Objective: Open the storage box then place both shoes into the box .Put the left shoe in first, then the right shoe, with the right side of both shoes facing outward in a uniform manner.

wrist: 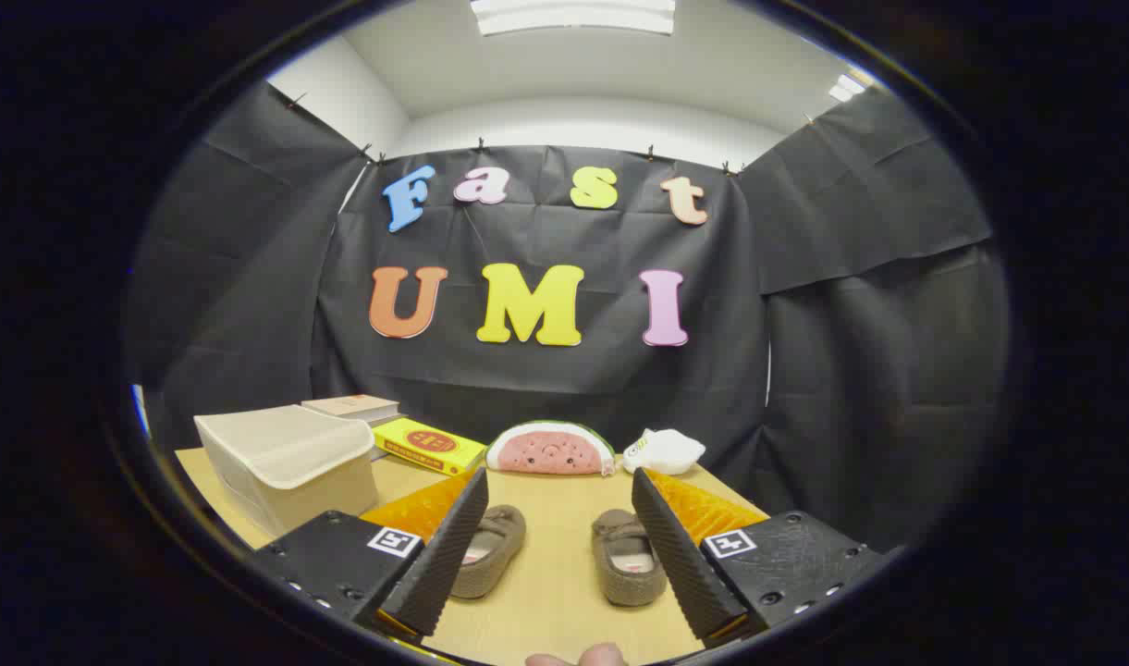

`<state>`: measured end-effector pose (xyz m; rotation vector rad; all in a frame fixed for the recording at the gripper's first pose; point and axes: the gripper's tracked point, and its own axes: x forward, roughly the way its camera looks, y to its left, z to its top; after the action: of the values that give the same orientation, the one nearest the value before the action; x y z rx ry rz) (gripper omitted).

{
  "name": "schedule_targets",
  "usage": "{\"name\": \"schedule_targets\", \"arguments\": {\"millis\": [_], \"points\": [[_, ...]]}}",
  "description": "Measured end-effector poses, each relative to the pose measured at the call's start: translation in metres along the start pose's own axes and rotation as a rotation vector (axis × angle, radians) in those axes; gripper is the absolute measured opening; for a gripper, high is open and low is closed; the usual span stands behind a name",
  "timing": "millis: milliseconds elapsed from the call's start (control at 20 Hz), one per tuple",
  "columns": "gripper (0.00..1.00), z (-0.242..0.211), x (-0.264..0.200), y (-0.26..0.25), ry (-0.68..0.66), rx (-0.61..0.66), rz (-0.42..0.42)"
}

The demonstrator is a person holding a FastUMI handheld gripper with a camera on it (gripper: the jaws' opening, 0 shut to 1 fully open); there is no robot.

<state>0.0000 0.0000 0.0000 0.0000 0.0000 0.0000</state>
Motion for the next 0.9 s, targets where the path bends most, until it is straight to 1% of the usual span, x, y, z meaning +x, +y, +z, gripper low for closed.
{"name": "schedule_targets", "arguments": {"millis": [300,900], "points": [[0.95,-0.002,0.001,0.004,0.007,-0.011,0.009],[0.95,-0.01,0.004,0.008,0.016,0.008,0.024]]}}
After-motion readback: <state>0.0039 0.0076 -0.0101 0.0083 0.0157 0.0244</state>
